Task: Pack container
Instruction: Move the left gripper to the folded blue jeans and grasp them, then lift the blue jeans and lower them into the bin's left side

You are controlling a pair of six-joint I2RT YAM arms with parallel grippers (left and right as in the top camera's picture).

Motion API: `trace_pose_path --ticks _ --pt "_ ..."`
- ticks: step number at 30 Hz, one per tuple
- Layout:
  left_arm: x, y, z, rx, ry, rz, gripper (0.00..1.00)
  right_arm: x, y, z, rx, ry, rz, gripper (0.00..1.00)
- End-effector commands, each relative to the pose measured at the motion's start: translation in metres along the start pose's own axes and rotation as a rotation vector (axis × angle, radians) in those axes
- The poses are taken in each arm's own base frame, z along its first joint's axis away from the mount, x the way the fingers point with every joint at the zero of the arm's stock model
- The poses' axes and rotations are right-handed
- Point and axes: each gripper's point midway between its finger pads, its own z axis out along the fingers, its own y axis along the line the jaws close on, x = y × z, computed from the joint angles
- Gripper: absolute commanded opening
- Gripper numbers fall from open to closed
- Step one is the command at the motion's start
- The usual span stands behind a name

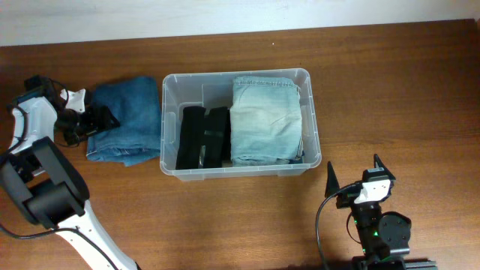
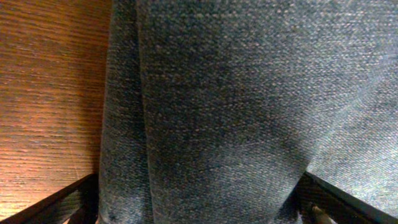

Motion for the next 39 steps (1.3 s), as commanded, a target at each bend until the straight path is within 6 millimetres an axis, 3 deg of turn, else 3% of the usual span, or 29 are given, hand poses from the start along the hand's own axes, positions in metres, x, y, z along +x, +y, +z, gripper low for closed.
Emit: trace_pose_path --ticks 1,5,9,10,12,17,23,31,39 --pt "0.049 0.023 0.047 -0.080 0.196 -0.024 0.99 0.001 0.000 0.000 -0.004 -0.001 0.009 0.98" --pt "0.052 0.013 0.047 -0.026 0.206 -0.036 0.93 0.001 0.000 0.000 -0.004 -0.001 0.009 0.98" --pt "0.054 0.013 0.046 -0.025 0.213 -0.037 0.43 0.001 0.000 0.000 -0.004 -0.001 0.009 0.98" --pt "0.054 0.013 0.047 -0.025 0.213 -0.038 0.36 0.001 0.000 0.000 -0.004 -0.001 0.009 0.98" --pt "0.054 0.013 0.046 -0.026 0.212 -0.037 0.32 0.001 0.000 0.000 -0.004 -0.001 0.009 0.98" --pt "0.051 0.013 0.044 -0.027 0.208 -0.054 0.03 0.001 0.000 0.000 -0.004 -0.001 0.009 0.98" --pt "0.030 0.002 0.008 -0.030 0.197 -0.114 0.01 0.001 0.000 0.000 -0.004 -0.001 0.009 0.98" --pt "-0.021 -0.054 -0.073 -0.006 0.088 -0.064 0.01 0.001 0.000 0.000 -0.004 -0.001 0.009 0.98" --pt "-0.043 -0.115 -0.150 -0.012 -0.062 -0.004 0.01 0.001 0.000 0.000 -0.004 -0.001 0.009 0.98"
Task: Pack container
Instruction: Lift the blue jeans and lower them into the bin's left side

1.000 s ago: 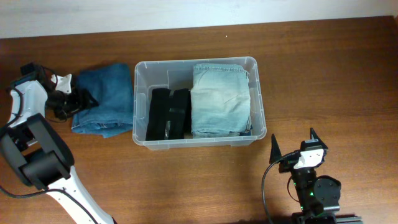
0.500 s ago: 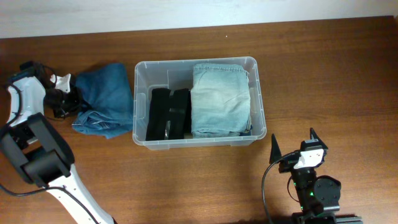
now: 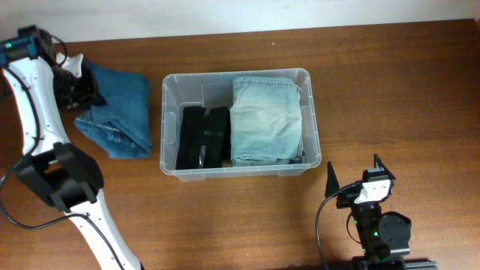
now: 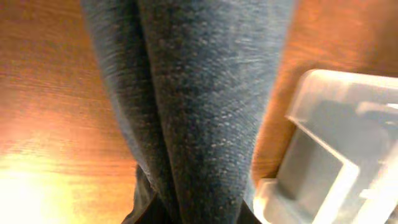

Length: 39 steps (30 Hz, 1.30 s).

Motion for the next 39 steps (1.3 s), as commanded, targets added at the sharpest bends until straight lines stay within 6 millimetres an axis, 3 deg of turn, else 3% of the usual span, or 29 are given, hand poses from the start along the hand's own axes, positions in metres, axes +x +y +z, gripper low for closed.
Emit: trace_pose_path --ticks 1,5,9,16,19,22,25,31,39 --pt "-0.013 -0.037 -0.049 0.034 -0.142 0.030 0.01 0.001 0.000 0.000 -0.004 -0.001 0.009 0.98" --pt "-0.011 -0.079 -0.096 0.077 -0.268 0.070 0.01 0.001 0.000 0.000 -0.004 -0.001 0.009 0.98" --pt "0.003 -0.122 -0.145 0.147 -0.382 0.129 0.01 0.001 0.000 0.000 -0.004 -0.001 0.009 0.98" --pt "0.046 -0.181 -0.200 0.214 -0.481 0.223 0.01 0.001 0.000 0.000 -0.004 -0.001 0.009 0.98" --pt "0.062 -0.204 -0.211 0.242 -0.496 0.266 0.01 0.001 0.000 0.000 -0.004 -0.001 0.009 0.98" --pt "0.079 -0.234 -0.209 0.277 -0.477 0.327 0.01 0.001 0.000 0.000 -0.004 -0.001 0.009 0.98" --pt "0.094 -0.260 -0.187 0.298 -0.392 0.327 0.01 0.001 0.000 0.000 -0.004 -0.001 0.009 0.98" --pt "0.103 -0.272 -0.159 0.278 -0.292 0.202 0.01 0.001 0.000 0.000 -0.004 -0.001 0.009 0.98" --pt "0.105 -0.275 -0.154 0.268 -0.273 0.128 0.01 0.001 0.000 0.000 -0.004 -0.001 0.009 0.98"
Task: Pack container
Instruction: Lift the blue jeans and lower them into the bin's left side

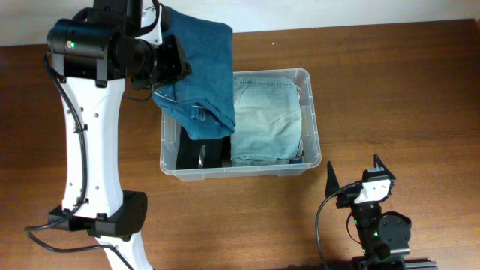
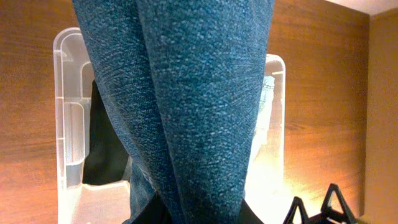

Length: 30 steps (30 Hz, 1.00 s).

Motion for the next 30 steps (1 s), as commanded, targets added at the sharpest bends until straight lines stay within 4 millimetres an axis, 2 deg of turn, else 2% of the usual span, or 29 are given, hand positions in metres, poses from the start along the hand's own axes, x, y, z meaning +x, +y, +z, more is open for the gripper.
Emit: trace_pose_path --ticks 1,6,11,14,17,22,25,27,30 --pt "0.002 -0.013 -0.007 0.011 -0.029 -0.038 0.01 0.001 0.000 0.000 -0.004 -0.001 0.010 0.98" --pt "0.010 -0.017 0.006 -0.089 -0.037 0.022 0.01 0.001 0.000 0.000 -0.004 -0.001 0.010 0.98" --pt "0.014 -0.044 0.012 -0.049 -0.054 0.045 0.01 0.001 0.000 0.000 -0.004 -0.001 0.010 0.98" --pt "0.022 -0.076 0.016 0.043 -0.041 0.052 0.01 0.001 0.000 0.000 -0.004 -0.001 0.010 0.98" --pt "0.028 -0.092 0.018 0.066 -0.043 0.060 0.01 0.001 0.000 0.000 -0.004 -0.001 0.010 0.98" --pt "0.033 -0.083 0.020 -0.165 -0.159 0.114 0.01 0.001 0.000 0.000 -0.004 -0.001 0.010 0.98" --pt "0.037 -0.099 0.021 -0.172 -0.202 0.131 0.01 0.001 0.000 0.000 -0.004 -0.001 0.010 0.98" --pt "0.032 -0.108 0.021 -0.154 -0.243 0.124 0.01 0.001 0.000 0.000 -0.004 -0.001 0.010 0.98" --pt "0.019 -0.106 0.030 -0.143 -0.266 0.078 0.01 0.001 0.000 0.000 -0.004 -0.001 0.010 0.98"
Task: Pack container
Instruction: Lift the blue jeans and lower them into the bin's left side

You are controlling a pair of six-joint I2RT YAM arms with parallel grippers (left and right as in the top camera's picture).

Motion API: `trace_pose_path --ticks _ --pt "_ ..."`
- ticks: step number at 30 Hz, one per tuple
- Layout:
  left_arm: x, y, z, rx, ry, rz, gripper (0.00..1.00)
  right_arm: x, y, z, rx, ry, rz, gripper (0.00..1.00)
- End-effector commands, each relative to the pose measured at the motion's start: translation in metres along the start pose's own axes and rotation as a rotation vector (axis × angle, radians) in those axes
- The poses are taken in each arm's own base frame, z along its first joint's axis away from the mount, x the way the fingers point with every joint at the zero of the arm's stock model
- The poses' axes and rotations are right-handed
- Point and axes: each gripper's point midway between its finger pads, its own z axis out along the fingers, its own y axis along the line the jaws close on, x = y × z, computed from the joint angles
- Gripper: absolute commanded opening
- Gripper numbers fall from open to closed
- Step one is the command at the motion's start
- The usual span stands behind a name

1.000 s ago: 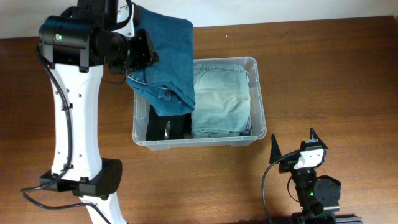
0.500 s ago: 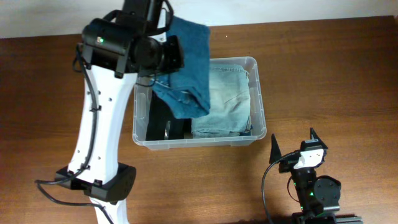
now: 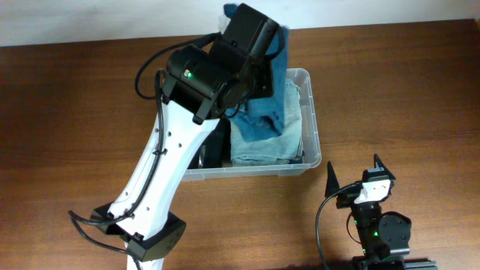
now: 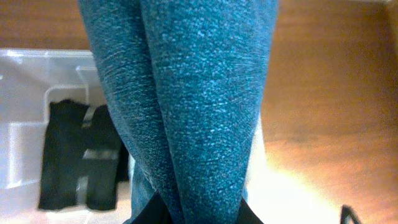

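My left gripper (image 4: 198, 219) is shut on the dark blue jeans (image 3: 271, 90), which hang bunched from it over the right half of the clear plastic container (image 3: 313, 120). In the left wrist view the dark blue jeans (image 4: 186, 93) fill the middle of the frame and hide most of the fingers. Inside the container lie folded light blue jeans (image 3: 262, 146) on the right and black clothes (image 4: 78, 155) on the left. My right gripper (image 3: 352, 184) rests near the table's front edge with its fingers apart and nothing between them.
The left arm (image 3: 161, 165) crosses the container's left half in the overhead view and hides part of the black clothes. Brown wooden table (image 3: 397, 82) lies all around the container. The right arm's base stands at the front right.
My left gripper has moved to the right with the dark jeans, from over the container's left part to over the light jeans on its right. The right arm has not moved.
My left gripper was at the dark jeans lying on the table left of the container. Then it held them bunched at the far left. Then they hung over the container's left side, and now over its right half.
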Motion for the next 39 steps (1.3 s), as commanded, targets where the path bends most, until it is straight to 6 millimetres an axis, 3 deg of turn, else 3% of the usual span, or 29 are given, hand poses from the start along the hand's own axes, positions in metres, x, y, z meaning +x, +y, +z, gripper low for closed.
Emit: trace_pose_path --ticks 1,9,19,25,29,32,35,39 --pt "-0.026 0.018 0.000 -0.049 -0.098 -0.084 0.01 0.001 0.000 0.000 -0.004 -0.001 0.009 0.98" --pt "-0.020 0.057 0.053 -0.155 -0.030 -0.093 0.01 0.001 0.000 0.000 -0.004 -0.001 0.009 0.98" --pt "0.002 0.084 0.083 -0.154 0.111 -0.160 0.01 0.001 0.000 0.000 -0.004 -0.001 0.009 0.98" --pt "0.038 0.128 0.114 -0.201 0.278 -0.257 0.01 0.001 0.000 0.000 -0.004 -0.001 0.009 0.98" --pt "0.062 0.124 0.125 -0.173 0.367 -0.238 0.01 0.001 0.000 0.000 -0.004 -0.002 0.009 0.98" --pt "0.060 0.121 0.118 -0.159 0.358 -0.232 0.01 0.001 0.000 0.000 -0.004 -0.001 0.009 0.98" --pt "0.036 0.109 0.079 -0.089 0.239 -0.194 0.01 0.001 0.000 0.000 -0.004 -0.001 0.009 0.98" --pt "0.019 0.100 0.029 -0.027 0.121 -0.184 0.00 0.001 0.000 0.000 -0.004 -0.001 0.009 0.98"
